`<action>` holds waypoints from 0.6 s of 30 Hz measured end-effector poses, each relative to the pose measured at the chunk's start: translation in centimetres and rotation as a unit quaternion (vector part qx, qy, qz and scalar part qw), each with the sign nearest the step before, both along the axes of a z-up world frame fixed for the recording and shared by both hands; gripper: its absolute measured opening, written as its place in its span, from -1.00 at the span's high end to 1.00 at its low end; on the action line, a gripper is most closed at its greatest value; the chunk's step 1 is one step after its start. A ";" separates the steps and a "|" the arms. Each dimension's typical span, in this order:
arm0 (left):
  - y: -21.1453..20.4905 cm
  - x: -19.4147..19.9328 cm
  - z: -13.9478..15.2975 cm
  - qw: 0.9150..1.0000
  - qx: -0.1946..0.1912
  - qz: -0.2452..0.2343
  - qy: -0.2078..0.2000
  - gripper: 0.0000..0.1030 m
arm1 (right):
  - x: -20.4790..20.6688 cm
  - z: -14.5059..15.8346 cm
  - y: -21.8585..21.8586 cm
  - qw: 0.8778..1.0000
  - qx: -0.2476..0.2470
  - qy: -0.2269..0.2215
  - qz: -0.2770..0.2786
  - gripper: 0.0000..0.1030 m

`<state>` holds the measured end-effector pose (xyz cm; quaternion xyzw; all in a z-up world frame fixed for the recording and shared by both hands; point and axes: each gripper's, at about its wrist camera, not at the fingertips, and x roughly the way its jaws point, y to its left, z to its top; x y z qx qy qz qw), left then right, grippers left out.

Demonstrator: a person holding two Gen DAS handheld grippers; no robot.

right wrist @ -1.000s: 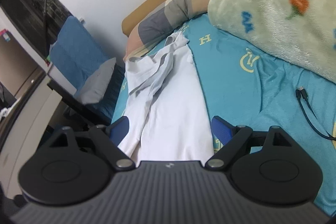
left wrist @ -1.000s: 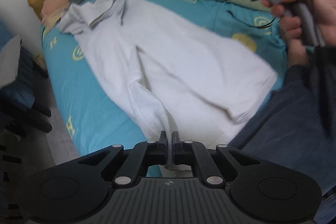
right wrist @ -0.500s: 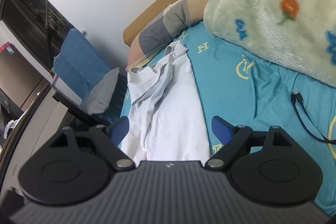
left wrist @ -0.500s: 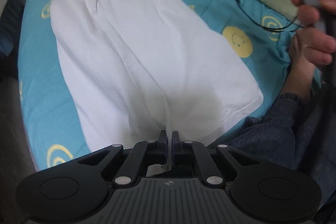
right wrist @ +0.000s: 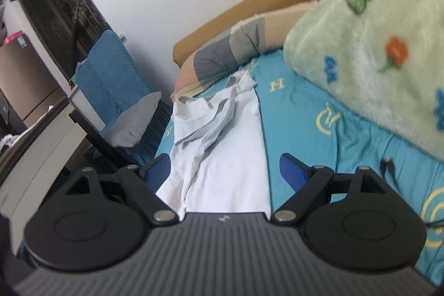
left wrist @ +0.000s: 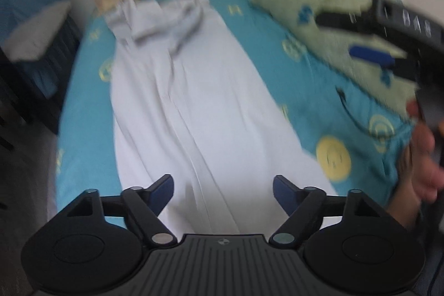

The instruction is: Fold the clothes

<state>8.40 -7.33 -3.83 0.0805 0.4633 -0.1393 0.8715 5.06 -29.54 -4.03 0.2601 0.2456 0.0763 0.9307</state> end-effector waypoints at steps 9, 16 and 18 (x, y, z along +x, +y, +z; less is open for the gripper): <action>-2.5 2.7 4.6 0.990 -0.059 0.055 -0.119 -0.81 | -0.8 1.8 -0.3 0.998 -0.046 -0.043 -0.008 -0.69; -3.0 2.2 4.0 0.977 -0.078 0.072 -0.184 -0.89 | -0.9 1.9 -1.4 0.998 -0.039 -0.050 -0.029 -0.69; -2.5 1.7 2.7 0.975 -0.080 0.076 -0.191 -0.89 | -0.9 1.8 -1.4 0.997 -0.042 -0.053 -0.030 -0.69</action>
